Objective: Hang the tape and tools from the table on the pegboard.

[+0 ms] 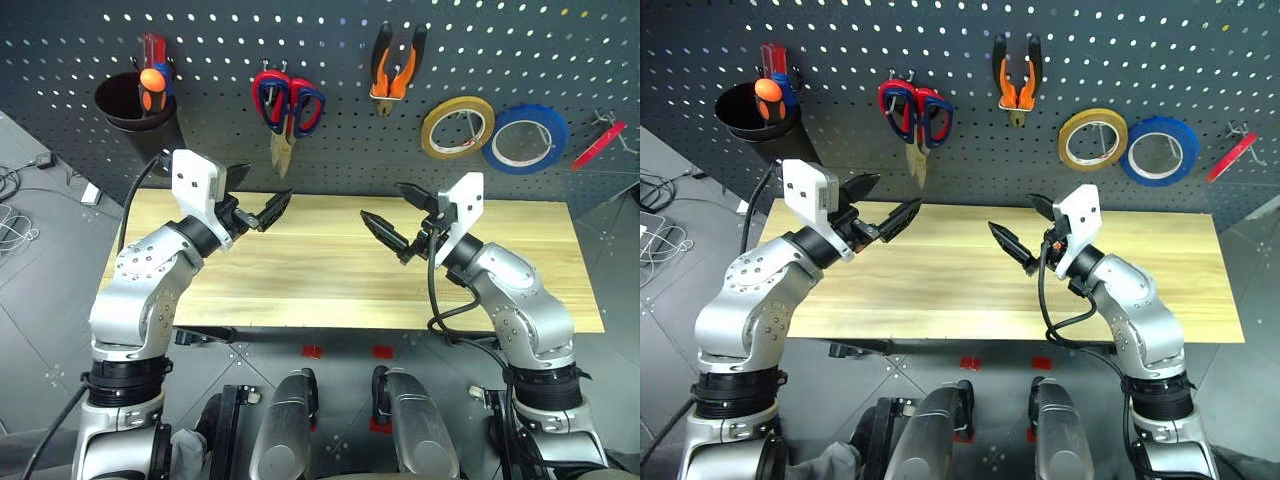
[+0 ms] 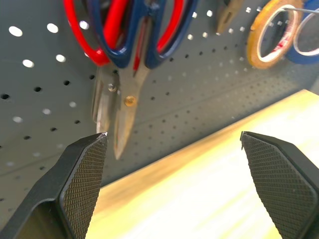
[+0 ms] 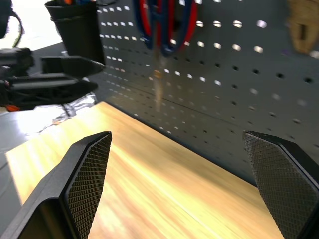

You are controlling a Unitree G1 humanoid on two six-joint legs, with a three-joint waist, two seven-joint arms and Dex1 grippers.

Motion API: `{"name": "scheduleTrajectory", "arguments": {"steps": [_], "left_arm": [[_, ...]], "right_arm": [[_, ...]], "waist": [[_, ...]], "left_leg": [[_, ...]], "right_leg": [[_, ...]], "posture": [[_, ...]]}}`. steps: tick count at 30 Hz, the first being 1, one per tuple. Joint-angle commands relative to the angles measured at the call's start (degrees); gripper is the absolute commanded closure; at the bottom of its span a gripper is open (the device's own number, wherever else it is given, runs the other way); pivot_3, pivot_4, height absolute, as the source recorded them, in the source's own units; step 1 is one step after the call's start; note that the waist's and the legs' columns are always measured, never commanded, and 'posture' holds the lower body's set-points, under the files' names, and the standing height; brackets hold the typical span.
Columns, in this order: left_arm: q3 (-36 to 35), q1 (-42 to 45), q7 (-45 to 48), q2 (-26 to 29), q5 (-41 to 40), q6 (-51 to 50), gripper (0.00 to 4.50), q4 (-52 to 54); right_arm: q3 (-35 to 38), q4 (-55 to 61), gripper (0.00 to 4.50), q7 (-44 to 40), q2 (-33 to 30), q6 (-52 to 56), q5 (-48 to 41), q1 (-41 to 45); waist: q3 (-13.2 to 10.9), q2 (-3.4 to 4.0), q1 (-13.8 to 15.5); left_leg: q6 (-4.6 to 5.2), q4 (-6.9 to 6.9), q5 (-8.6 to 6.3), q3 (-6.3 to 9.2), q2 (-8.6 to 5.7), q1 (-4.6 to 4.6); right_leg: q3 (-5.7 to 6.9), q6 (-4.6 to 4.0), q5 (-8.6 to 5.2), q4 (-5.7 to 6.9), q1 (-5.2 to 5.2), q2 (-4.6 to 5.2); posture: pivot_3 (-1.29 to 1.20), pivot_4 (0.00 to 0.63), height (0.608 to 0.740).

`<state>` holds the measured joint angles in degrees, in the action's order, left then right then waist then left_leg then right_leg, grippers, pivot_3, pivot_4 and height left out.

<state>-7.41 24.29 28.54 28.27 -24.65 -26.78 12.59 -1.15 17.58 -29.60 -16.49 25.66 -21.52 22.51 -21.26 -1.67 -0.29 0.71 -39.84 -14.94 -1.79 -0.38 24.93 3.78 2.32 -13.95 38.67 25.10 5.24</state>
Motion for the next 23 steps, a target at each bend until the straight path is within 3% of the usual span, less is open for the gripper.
{"name": "scheduleTrajectory", "arguments": {"steps": [1,4,9,16,23], "left_arm": [[2.36,-3.4,-1.06,-3.24,2.52,3.53,0.01,-1.2],[4.55,-5.62,-3.52,-7.33,6.68,8.48,0.01,-6.86],[6.92,-6.46,-5.27,-12.89,10.72,14.57,0.01,-15.37],[6.81,-4.35,-6.64,-15.63,13.83,20.2,0.01,-24.02],[6.28,-1.12,-11.37,-16.37,17.21,20.98,0.01,-29.86]], "right_arm": [[1.95,-1.81,0.0,3.4,1.43,-4.74,2.27,-2.76],[3.86,-7.29,0.0,7.04,3.04,-9.35,4.73,-4.17],[6.6,-13.9,0.0,10.13,3.59,-14.74,6.93,-5.48],[9.61,-22.6,0.0,12.64,3.66,-19.9,7.94,-4.46],[10.06,-28.5,0.0,13.2,4.03,-20.47,7.74,-3.53]], "waist": [[1.17,-0.03,0.01],[3.04,-0.03,0.1],[6.14,-0.04,0.26],[10.07,-0.04,0.01],[11.58,0.02,-0.04]], "left_leg": [[0.0,0.1,0.0,-0.01,-0.01,0.0],[0.0,0.15,0.0,-0.03,-0.03,0.0],[0.04,0.15,-0.02,-0.04,-0.1,-0.01],[0.11,0.63,-0.07,-0.15,-0.09,-0.15],[0.16,0.9,-0.1,-0.09,-0.11,-0.58]], "right_leg": [[0.0,0.0,0.0,-0.09,-0.01,0.0],[0.01,0.0,0.0,-0.17,-0.05,-0.02],[0.0,0.0,0.0,-0.23,-0.13,-0.17],[-0.06,0.0,0.0,-0.71,-0.26,-0.24],[-0.04,0.0,0.0,-1.08,-0.87,-0.3]], "posture": [[-0.07,0.243,0.74],[-0.08,0.189,0.74],[-0.09,0.15,0.74],[-0.11,0.103,0.74],[-0.11,0.096,0.74]]}}
